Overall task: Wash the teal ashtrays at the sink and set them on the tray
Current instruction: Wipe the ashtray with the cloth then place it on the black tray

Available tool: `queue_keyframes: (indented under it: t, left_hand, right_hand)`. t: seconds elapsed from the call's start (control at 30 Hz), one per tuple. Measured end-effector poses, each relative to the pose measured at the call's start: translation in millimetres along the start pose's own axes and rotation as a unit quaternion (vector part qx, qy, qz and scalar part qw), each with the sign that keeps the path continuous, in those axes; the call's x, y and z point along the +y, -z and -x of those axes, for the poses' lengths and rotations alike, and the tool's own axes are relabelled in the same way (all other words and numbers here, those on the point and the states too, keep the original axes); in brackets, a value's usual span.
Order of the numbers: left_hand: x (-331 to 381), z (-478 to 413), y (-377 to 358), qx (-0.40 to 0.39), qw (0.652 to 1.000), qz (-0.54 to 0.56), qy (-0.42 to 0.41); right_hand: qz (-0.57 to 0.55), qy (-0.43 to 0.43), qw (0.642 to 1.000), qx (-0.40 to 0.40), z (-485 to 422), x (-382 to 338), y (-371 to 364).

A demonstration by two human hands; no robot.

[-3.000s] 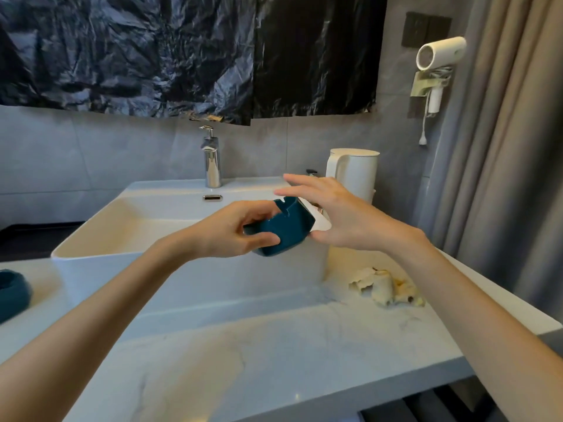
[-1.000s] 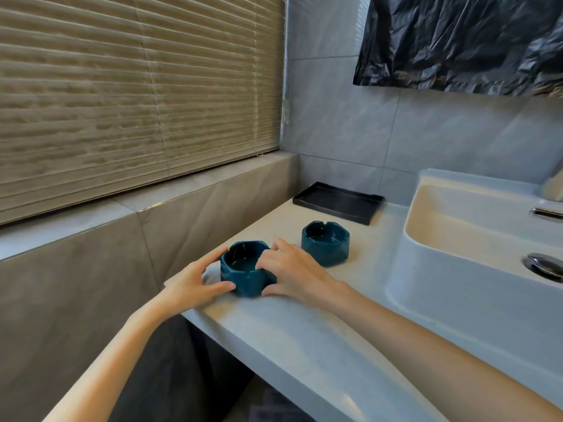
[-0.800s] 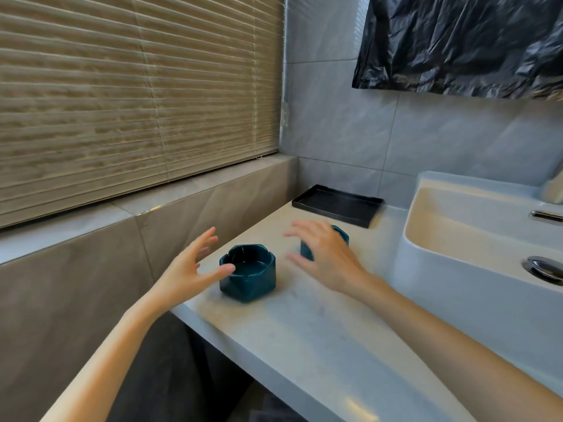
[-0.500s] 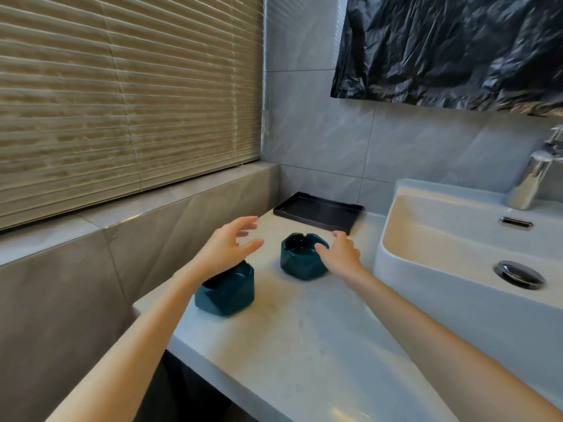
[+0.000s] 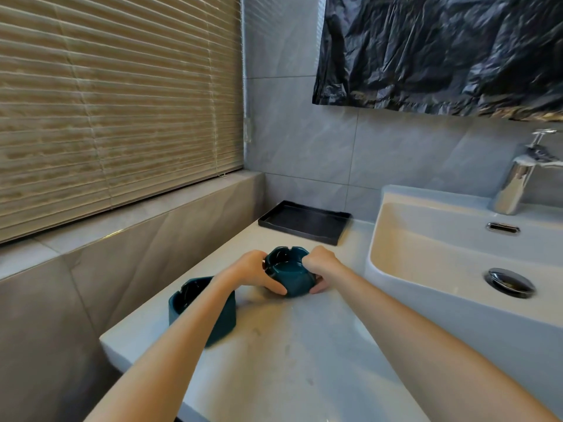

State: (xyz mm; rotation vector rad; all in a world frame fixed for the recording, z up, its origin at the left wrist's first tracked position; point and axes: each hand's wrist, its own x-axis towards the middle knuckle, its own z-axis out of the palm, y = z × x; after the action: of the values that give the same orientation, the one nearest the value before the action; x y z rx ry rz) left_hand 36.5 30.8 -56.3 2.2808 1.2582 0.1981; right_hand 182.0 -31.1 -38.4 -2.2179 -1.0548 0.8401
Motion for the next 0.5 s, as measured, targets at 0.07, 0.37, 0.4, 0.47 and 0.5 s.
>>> queue_keyframes:
  t: [0.07, 0.37, 0.4, 0.47, 0.5]
  left_hand:
    - [-2, -1, 1, 0.01, 1.0, 0.023, 0.0]
    - [38, 32, 46, 0.114, 0.943, 0.29, -0.119]
    - [47, 35, 51, 0.095, 0.929, 0.337, -0.125]
    - [68, 40, 60, 0.04, 0.893, 0.429, -0.128]
    - [79, 41, 64, 0.021, 0.877, 0.463, -0.129]
  right_hand:
    - [0.026, 0.016, 0.999, 0.011, 2, -5, 0]
    - [0.015, 0.157, 0.975, 0.154, 24, -42, 44]
    - [0.003, 0.168, 0.969, 0.181, 28, -46, 55]
    - [-0.014, 0.192, 0.954, 0.229, 34, -49, 77]
    - [-0.013, 0.207, 0.945, 0.254, 37, -48, 89]
